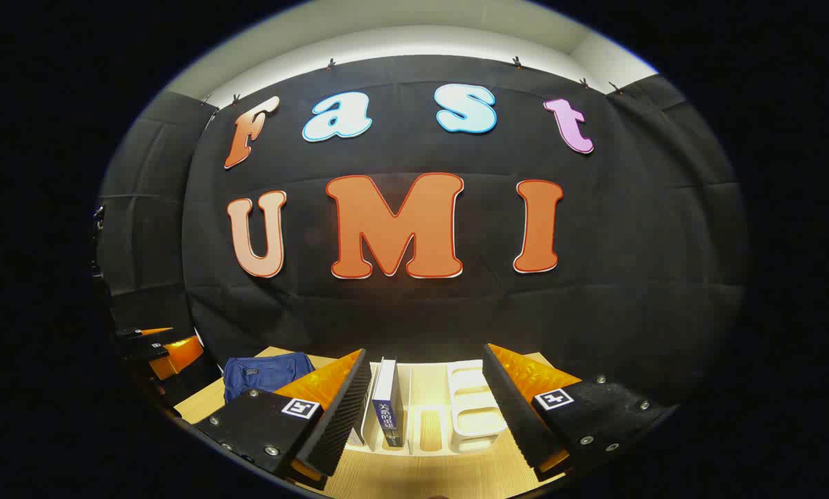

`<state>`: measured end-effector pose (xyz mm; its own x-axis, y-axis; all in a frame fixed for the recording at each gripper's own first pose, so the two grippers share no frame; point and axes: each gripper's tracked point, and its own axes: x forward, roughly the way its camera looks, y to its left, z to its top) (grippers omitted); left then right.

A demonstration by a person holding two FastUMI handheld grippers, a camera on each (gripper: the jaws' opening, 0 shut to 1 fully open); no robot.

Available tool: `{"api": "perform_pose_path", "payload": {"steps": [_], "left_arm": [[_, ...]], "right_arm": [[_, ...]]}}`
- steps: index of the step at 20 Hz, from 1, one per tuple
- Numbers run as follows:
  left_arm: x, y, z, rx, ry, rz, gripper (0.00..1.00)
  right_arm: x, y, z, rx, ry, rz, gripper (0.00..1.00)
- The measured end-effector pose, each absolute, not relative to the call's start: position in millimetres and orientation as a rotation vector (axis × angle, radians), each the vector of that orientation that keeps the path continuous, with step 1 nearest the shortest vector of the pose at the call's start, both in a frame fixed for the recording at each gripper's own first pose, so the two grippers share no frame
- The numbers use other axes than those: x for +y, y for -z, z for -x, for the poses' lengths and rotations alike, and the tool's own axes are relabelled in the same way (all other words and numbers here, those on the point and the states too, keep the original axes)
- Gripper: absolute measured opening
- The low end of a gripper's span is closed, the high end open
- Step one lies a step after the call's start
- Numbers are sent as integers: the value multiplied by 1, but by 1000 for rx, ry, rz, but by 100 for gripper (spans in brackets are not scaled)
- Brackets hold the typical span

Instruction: Open the schoolbag, grab two books from the bookshelf and put them into the schoolbag.

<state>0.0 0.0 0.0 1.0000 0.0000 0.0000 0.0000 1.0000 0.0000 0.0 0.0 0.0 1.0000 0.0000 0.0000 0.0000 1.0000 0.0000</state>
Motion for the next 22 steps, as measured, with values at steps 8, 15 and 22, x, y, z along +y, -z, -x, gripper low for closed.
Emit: {"api": "perform_pose_path", "payload": {"steps": [8,15,22], "left_arm": [[-6,-21,16,-79,26,53,94],[10,-45,22,-171,-60,101,94],[5,-45,20,-151,-36,112,94]], "right_arm": [[-2,2,6,1,3,7,97],[-1,-1,9,-3,-6,1,97],[-6,-3,9,-7,1,-8,97]]}}
